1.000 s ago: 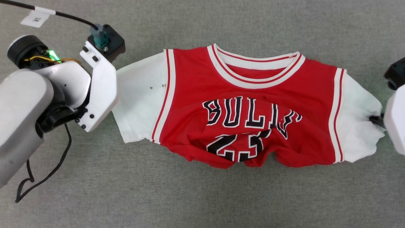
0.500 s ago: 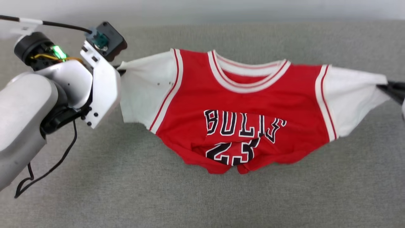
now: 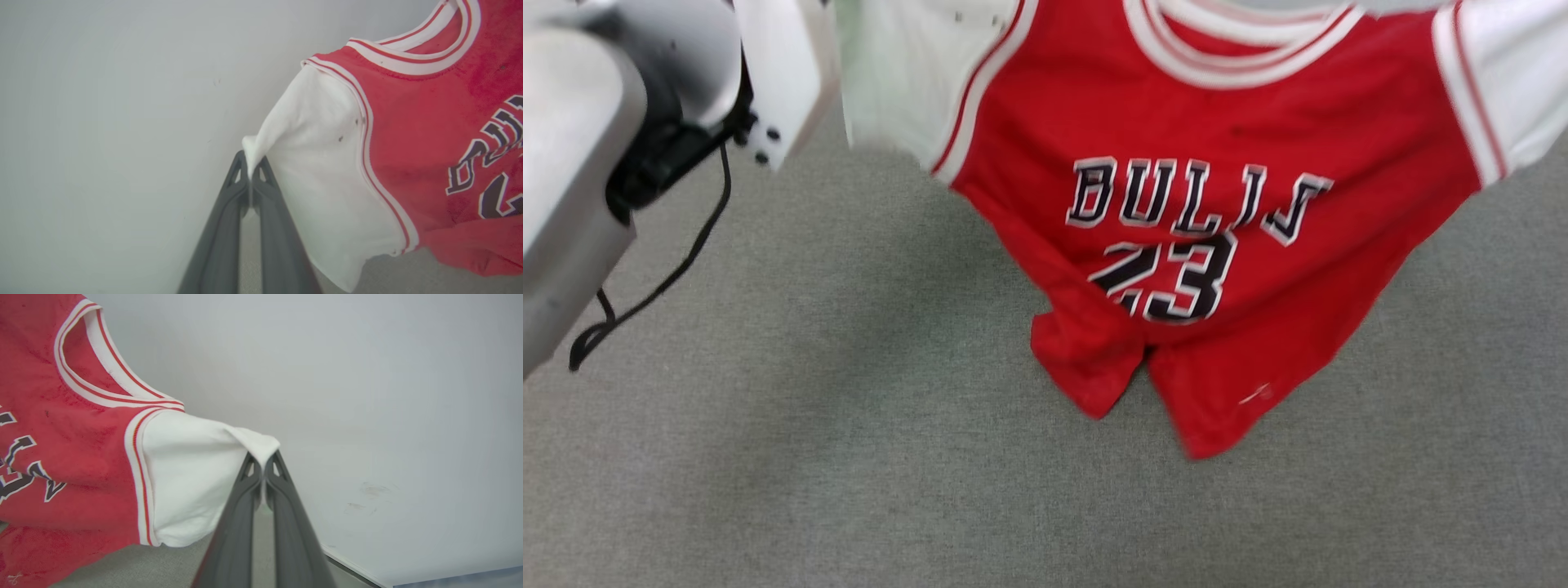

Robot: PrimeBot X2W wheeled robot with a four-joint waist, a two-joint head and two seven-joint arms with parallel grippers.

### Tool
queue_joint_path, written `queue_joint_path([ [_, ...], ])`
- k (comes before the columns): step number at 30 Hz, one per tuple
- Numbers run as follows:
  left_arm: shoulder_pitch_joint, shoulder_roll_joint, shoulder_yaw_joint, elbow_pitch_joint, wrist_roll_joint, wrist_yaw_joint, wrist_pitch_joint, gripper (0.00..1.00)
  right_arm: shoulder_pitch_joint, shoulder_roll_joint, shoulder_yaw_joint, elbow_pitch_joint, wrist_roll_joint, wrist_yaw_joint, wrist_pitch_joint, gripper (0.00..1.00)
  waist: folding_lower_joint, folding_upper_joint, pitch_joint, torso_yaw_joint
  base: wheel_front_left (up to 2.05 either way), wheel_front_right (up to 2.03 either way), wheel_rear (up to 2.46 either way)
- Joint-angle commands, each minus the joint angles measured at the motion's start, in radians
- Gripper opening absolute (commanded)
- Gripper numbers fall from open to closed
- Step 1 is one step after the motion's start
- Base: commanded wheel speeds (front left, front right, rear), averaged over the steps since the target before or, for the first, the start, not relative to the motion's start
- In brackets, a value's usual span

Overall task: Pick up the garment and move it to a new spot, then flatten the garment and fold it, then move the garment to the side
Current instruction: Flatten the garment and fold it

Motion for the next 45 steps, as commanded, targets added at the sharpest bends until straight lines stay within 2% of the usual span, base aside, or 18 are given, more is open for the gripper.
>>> queue_joint_path([
  [1, -0.034, -0.021, 0.008, 0.017, 0.010, 0.006, -0.014, 0.00, -0.045, 0.017, -0.015, 0.008, -0.025, -0.001, -0.015, 0.00, 0.0001, -0.0001, 0.020, 0.002, 0.00, 0.00, 0.00],
  [11, -0.308, -0.122, 0.074, 0.188, 0.132, 0.035, -0.154, 0.00, -0.383, 0.163, -0.044, 0.150, -0.202, -0.001, -0.066, 0.00, 0.0001, -0.0001, 0.175, -0.006, 0.00, 0.00, 0.00],
  [20, -0.550, -0.188, 0.113, 0.355, 0.199, 0.028, -0.260, 0.00, -0.710, 0.281, -0.023, 0.335, -0.347, -0.001, -0.158, 0.00, 0.0001, -0.0001, 0.297, -0.004, 0.00, 0.00, 0.00],
  [28, -0.666, -0.218, 0.137, 0.460, 0.194, 0.014, -0.318, 0.00, -0.894, 0.334, 0.048, 0.482, -0.383, -0.001, -0.227, 0.00, 0.0001, -0.0001, 0.353, 0.008, 0.00, 0.00, 0.00],
  [37, -0.626, -0.233, 0.118, 0.561, 0.172, -0.006, -0.386, 0.00, -0.890, 0.353, 0.143, 0.611, -0.333, -0.001, -0.326, 0.00, 0.0001, -0.0001, 0.389, 0.008, 0.00, 0.00, 0.00],
  [45, -0.387, -0.228, 0.089, 0.609, 0.107, -0.017, -0.505, 0.00, -0.667, 0.400, 0.228, 0.665, -0.230, -0.001, -0.468, 0.00, 0.0001, -0.0001, 0.331, -0.003, 0.00, 0.00, 0.00],
])
